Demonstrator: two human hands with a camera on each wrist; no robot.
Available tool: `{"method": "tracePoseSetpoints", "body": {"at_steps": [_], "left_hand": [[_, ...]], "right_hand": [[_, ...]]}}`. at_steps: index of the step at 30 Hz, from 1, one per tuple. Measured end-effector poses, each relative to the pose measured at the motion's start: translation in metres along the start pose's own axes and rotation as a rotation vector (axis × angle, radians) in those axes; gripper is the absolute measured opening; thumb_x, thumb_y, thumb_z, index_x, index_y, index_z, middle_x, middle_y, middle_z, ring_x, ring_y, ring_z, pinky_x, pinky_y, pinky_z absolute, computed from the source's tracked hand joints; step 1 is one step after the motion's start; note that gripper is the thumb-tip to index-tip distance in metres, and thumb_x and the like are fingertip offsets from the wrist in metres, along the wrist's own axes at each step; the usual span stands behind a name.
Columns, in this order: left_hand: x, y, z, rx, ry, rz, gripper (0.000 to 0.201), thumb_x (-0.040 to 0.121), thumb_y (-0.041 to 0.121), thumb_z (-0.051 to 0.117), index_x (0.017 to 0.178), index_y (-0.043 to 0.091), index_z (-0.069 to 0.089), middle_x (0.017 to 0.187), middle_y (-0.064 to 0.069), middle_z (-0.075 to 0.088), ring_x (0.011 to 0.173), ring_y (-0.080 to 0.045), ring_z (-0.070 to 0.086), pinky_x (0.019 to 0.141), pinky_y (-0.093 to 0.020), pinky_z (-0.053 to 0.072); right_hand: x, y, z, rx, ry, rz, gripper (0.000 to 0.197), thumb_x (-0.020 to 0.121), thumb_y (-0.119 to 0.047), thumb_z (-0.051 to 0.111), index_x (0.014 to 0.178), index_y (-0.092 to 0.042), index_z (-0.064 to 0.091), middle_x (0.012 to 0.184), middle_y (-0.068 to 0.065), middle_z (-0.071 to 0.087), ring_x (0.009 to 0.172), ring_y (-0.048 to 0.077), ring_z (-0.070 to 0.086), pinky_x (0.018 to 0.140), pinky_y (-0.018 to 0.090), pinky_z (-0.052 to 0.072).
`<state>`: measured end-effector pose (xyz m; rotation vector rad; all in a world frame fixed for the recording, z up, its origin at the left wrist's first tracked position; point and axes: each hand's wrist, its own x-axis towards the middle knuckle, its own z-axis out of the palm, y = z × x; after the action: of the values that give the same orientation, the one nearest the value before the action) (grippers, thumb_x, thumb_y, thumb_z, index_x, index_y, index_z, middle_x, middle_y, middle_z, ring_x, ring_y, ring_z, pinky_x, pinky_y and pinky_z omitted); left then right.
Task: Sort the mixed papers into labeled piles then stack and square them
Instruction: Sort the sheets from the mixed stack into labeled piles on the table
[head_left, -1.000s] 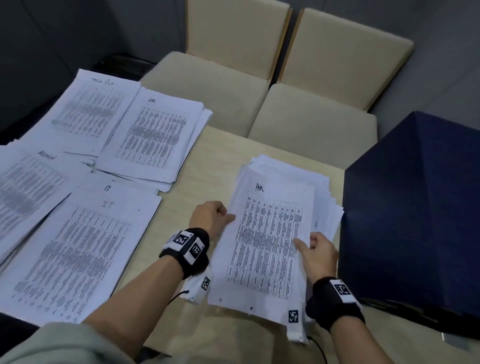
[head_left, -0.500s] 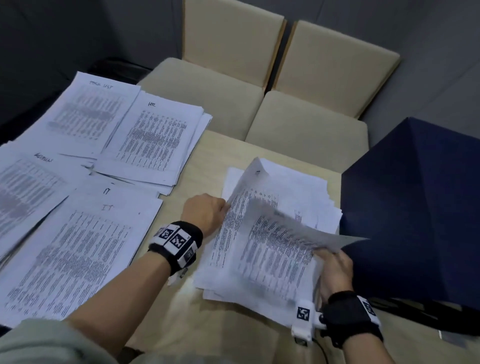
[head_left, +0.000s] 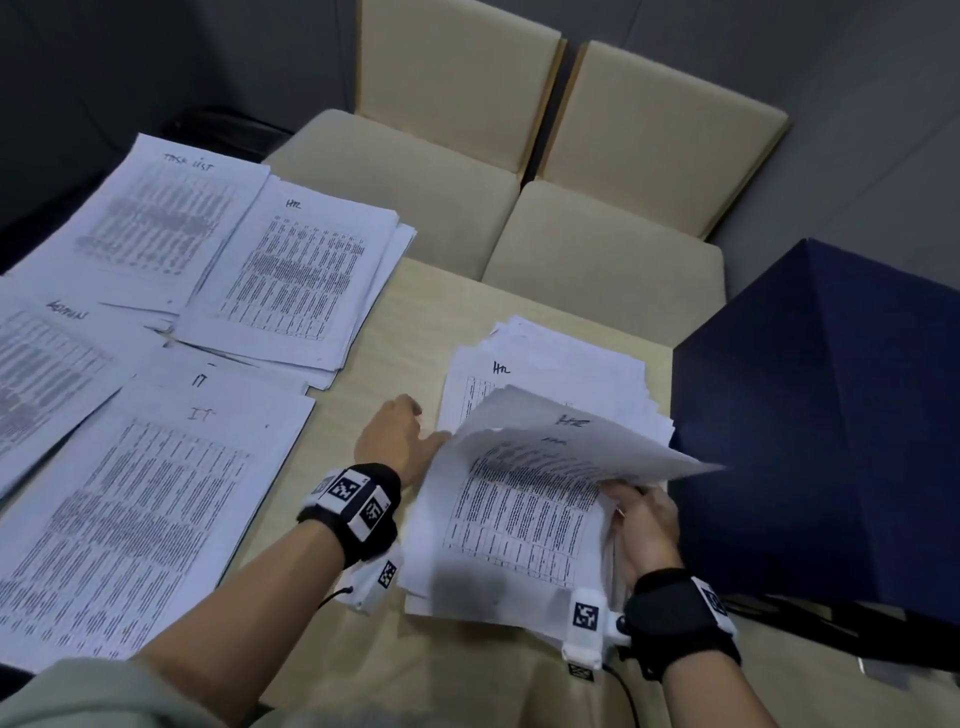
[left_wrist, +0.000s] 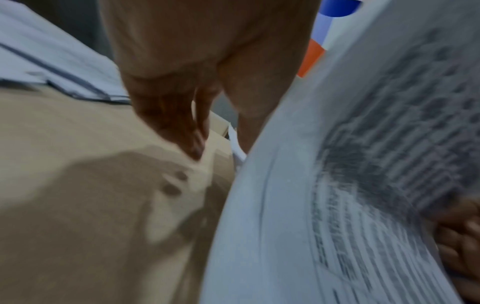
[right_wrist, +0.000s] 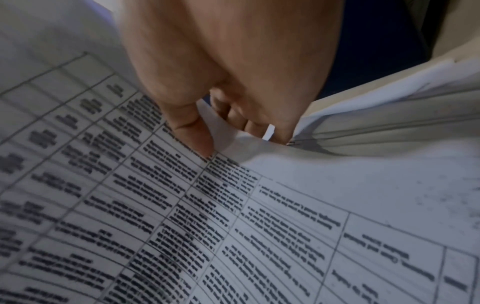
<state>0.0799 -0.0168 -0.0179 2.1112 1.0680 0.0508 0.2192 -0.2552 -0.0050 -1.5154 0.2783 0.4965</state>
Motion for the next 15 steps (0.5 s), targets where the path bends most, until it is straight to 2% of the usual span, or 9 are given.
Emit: {"method": "tracePoseSetpoints", "body": {"at_steps": [1,2,4,5,7,8,9,12,15], "left_hand": [[0.002,0.001,0.0,0.043,-0.05,-0.035,0.016,0.086,0.03,0.066,0.093,0.017,0.059,0.086,0.002,0.059,0.079,-0.022,0.058,0.065,-0.028,0.042],[0.003,0.002,0.001,0.087,-0.062,-0.005,0.012,0.086,0.028,0.063,0.083,0.017,0.06,0.078,0.001,0.061,0.075,-0.024,0.058,0.06,-0.026,0.038],[0.004,0.005,0.001,0.176,-0.016,0.095,0.017,0.087,0.026,0.059,0.073,0.016,0.057,0.07,-0.001,0.061,0.069,-0.026,0.056,0.054,-0.027,0.033],[0.003,0.008,0.0,0.203,0.009,0.143,0.019,0.089,0.027,0.057,0.074,0.016,0.056,0.07,-0.002,0.061,0.068,-0.026,0.056,0.054,-0.028,0.034],[0.005,0.01,-0.002,0.226,0.025,0.241,0.021,0.094,0.03,0.054,0.079,0.016,0.055,0.074,-0.002,0.062,0.07,-0.026,0.056,0.058,-0.031,0.041],[0.006,0.011,-0.004,0.218,0.028,0.286,0.02,0.095,0.029,0.053,0.082,0.015,0.056,0.076,-0.002,0.063,0.071,-0.027,0.056,0.06,-0.034,0.045],[0.007,0.011,-0.005,0.193,0.025,0.324,0.018,0.096,0.027,0.053,0.084,0.015,0.059,0.077,-0.002,0.064,0.071,-0.027,0.056,0.062,-0.036,0.047],[0.008,0.008,-0.007,0.009,0.027,0.436,0.009,0.095,0.015,0.056,0.091,0.01,0.063,0.067,0.001,0.063,0.061,-0.022,0.054,0.06,-0.033,0.042],[0.004,0.008,-0.007,-0.146,0.003,0.496,0.006,0.093,0.006,0.058,0.091,0.01,0.063,0.057,0.016,0.051,0.051,-0.004,0.046,0.057,-0.022,0.036]], "right_hand": [[-0.002,0.0,0.0,0.019,0.006,-0.004,0.04,0.084,0.018,0.056,0.12,0.0,0.06,0.115,0.02,0.068,0.109,0.033,0.063,0.105,0.045,0.047],[-0.002,0.001,0.0,0.025,0.0,-0.011,0.048,0.084,0.018,0.055,0.128,-0.003,0.056,0.117,0.018,0.068,0.109,0.031,0.063,0.103,0.043,0.048],[-0.003,0.001,-0.002,0.012,0.003,-0.006,0.047,0.087,0.018,0.051,0.127,-0.005,0.055,0.113,0.014,0.068,0.103,0.026,0.064,0.097,0.036,0.051],[-0.005,0.0,-0.003,0.003,0.004,0.003,0.04,0.087,0.019,0.049,0.119,-0.003,0.057,0.107,0.013,0.067,0.098,0.024,0.063,0.091,0.031,0.052],[-0.008,-0.004,-0.002,-0.023,0.0,0.022,0.027,0.086,0.021,0.045,0.096,0.001,0.059,0.089,0.012,0.063,0.083,0.02,0.06,0.07,0.018,0.055],[-0.008,-0.004,-0.002,-0.025,0.008,0.029,0.027,0.085,0.022,0.044,0.086,0.0,0.057,0.082,0.01,0.06,0.076,0.017,0.057,0.061,0.015,0.052],[-0.008,-0.003,-0.001,-0.026,0.016,0.034,0.028,0.084,0.023,0.042,0.08,-0.002,0.054,0.078,0.008,0.056,0.071,0.015,0.054,0.056,0.014,0.049],[-0.003,0.004,-0.001,-0.013,0.042,0.045,0.031,0.084,0.022,0.041,0.075,-0.007,0.047,0.077,0.008,0.05,0.074,0.017,0.049,0.06,0.015,0.046],[-0.004,0.004,-0.001,-0.04,0.002,0.018,0.025,0.086,0.018,0.046,0.079,-0.006,0.051,0.075,0.006,0.053,0.075,0.017,0.049,0.071,0.023,0.043]]}}
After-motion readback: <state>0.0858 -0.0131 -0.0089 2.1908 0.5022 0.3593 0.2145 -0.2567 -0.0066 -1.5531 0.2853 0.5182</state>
